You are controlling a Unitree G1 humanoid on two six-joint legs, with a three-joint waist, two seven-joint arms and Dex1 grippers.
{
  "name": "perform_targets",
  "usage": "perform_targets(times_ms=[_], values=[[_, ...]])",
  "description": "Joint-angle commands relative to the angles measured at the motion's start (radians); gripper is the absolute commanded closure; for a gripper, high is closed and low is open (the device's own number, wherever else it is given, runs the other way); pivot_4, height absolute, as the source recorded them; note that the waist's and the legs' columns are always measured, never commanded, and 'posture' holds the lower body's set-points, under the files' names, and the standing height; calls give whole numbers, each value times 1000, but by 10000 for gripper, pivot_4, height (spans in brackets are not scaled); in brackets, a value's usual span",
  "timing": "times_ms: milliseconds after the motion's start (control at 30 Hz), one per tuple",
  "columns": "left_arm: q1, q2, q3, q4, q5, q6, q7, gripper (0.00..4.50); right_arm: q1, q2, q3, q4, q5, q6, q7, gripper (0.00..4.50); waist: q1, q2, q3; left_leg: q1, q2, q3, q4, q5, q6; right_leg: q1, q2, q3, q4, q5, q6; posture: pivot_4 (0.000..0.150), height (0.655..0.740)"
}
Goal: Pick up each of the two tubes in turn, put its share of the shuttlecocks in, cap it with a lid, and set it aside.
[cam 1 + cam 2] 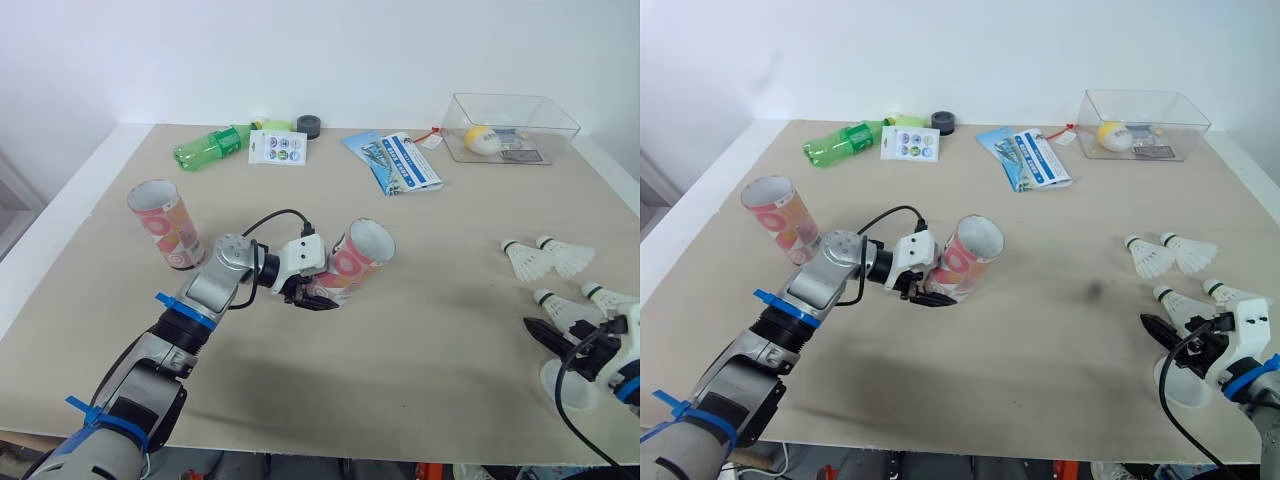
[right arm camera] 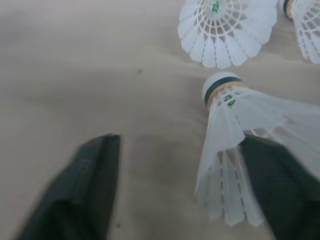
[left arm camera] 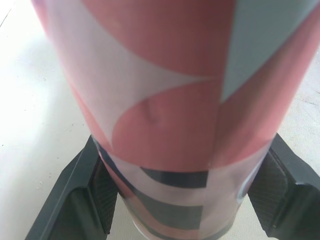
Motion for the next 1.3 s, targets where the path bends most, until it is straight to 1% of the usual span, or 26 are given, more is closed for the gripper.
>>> perform_targets(times_ms=[33,100,133,167,367,467,567,633,700,800,933,1100,1200,1300], values=[[-3,-1,-24,4,9,1,-1,14587,-15,-28,-12,13,-12,-49,-1,29074,0,0,0,0,0,0,0,0,0,0,0,0,0,0,0,1500,7400],[-6,1,-26,10,11,-5,-3,14587,-21,-28,-7,25,-21,-72,-2,36831,0,0,0,0,0,0,0,0,0,0,0,0,0,0,1,1500,7400],[-7,1,-26,13,12,-8,-4,14587,-23,-27,-5,29,-22,-78,-2,42870,0,0,0,0,0,0,0,0,0,0,0,0,0,1,1,1500,7400],[-9,2,-26,17,13,-11,-6,14587,-24,-26,-5,32,-24,-86,-4,44074,0,0,0,0,0,0,0,0,0,0,0,0,0,1,1,1500,7400],[-22,-1,-29,46,15,-32,-15,14587,-17,-26,-2,-4,-25,-119,1,44074,-1,0,0,0,0,0,0,0,0,0,0,0,0,1,1,1500,7400],[-37,-5,-33,82,16,-60,-27,14587,12,-60,9,-151,-39,-142,28,44074,-2,1,-1,0,-1,0,0,0,0,1,-1,0,0,1,1,1500,7400],[-50,-8,-33,114,15,-81,-36,14587,16,-116,16,-306,-13,-117,72,44074,-6,4,-1,0,-2,0,1,1,1,1,-2,0,0,1,1,1500,7400],[-58,-11,-31,137,13,-93,-46,14587,0,-184,32,-393,-13,-127,119,44074,-7,4,-1,1,-2,0,1,1,1,1,-2,0,0,1,2,1500,7400],[-68,-17,-27,156,7,-96,-54,14587,-77,-273,65,-489,17,-115,165,44074,-7,3,0,1,-2,0,2,2,1,2,-2,0,0,2,2,1500,7400],[-83,-29,-22,186,8,-104,-54,14587,-278,-365,196,-553,8,-158,212,44074,-8,2,1,1,-3,0,2,2,2,1,-3,0,0,2,2,1500,7400],[-102,-47,-12,202,4,-105,-53,14587,-510,-395,402,-512,-78,-268,304,44074,2,-3,1,-1,-3,-2,2,3,1,2,-4,-4,-1,1,1,1500,7400],[-103,-48,-9,202,8,-112,-52,14587,-762,-356,594,-372,-171,-418,439,44074,2,-3,2,-3,-6,0,1,3,1,1,-8,-4,-2,-1,3,1500,7400],[-97,-45,-7,187,7,-107,-48,14587,-870,-325,682,-244,-260,-571,510,44074,3,-4,3,-3,-6,-1,0,3,1,1,-8,-5,-2,0,6,1500,7400],[-93,-44,-4,179,7,-103,-40,14587,-922,-302,720,-174,-294,-672,551,44074,3,-4,3,-3,-6,-1,-1,3,1,1,-8,-5,-1,0,7,1500,7400]])
